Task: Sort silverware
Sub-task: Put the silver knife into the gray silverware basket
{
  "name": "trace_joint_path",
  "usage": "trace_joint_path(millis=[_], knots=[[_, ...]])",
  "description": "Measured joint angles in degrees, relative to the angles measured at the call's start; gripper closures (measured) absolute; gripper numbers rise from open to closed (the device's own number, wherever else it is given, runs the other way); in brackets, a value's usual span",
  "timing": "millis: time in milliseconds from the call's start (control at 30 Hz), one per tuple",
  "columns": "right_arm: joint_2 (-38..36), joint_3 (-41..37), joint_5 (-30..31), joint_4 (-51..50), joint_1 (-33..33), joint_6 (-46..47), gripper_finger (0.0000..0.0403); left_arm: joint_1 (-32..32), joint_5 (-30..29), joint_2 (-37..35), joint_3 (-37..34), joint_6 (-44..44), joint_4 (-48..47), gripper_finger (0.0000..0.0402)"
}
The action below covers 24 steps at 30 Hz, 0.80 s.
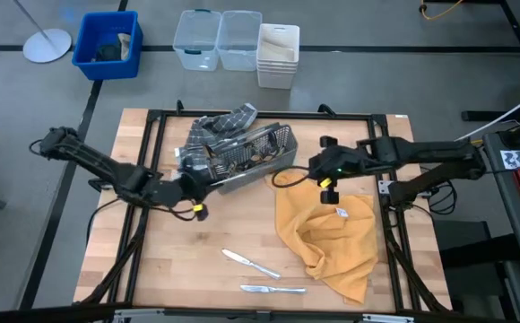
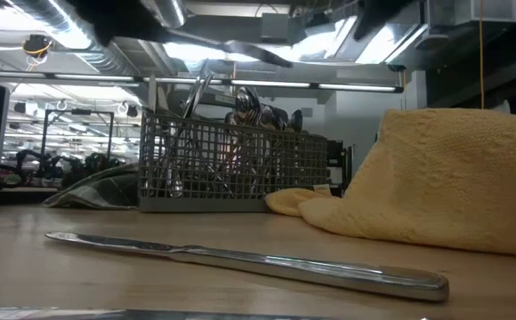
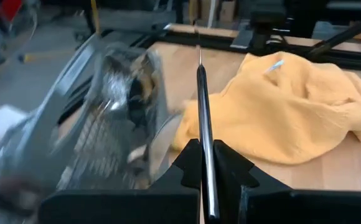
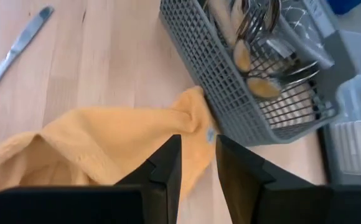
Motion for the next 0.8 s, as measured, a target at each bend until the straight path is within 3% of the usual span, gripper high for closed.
trace_joint_path(millis=[200,333,467,633,800], knots=[[-8.01,-22.21,-0.05,26.51,0.0,4.9,0.0304,-9.77,-8.79,-3.61,0.0,-14.75,-11.41,0.0394],[-7.99,-35.74,-0.3,56.36,0.0,7.44,0.0304,-17.67,-17.49,-1.85,0.0,-19.54,-11.48,0.0394],[-2.98,-45.96,-2.22,88.03,0.0,8.2,0.0304,-24.47,-30.02,2.17,0.0,-25.46,-11.61,0.0394],[7.34,-49.17,-2.16,119.07,0.0,8.23,0.0304,-29.38,-44.72,9.66,0.0,-33.7,-11.65,0.0394],[18.0,-43.0,-2.18,131.52,-0.05,7.79,0.0304,-29.06,-46.48,16.49,-0.03,-41.69,-11.52,0.0394]])
